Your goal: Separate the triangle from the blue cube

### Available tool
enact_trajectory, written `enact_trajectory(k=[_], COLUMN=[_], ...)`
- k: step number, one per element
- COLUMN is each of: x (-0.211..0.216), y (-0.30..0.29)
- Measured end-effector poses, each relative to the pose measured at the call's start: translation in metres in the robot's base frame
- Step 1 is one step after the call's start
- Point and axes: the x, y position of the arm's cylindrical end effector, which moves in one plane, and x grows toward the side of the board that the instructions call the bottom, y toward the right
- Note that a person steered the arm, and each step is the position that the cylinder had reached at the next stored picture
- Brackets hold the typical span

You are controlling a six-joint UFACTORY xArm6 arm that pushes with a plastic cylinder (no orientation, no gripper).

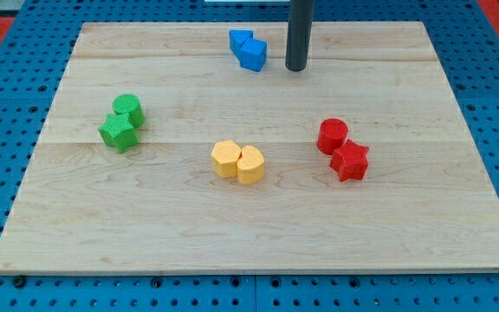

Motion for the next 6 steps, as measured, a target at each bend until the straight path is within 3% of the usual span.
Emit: enact_trajectory(k=[2, 3, 4, 5, 6], x=[0.035, 0.008, -0.034, -0.038, -0.06], y=[-0.012, 0.101, 0.099, 0.004, -0.047])
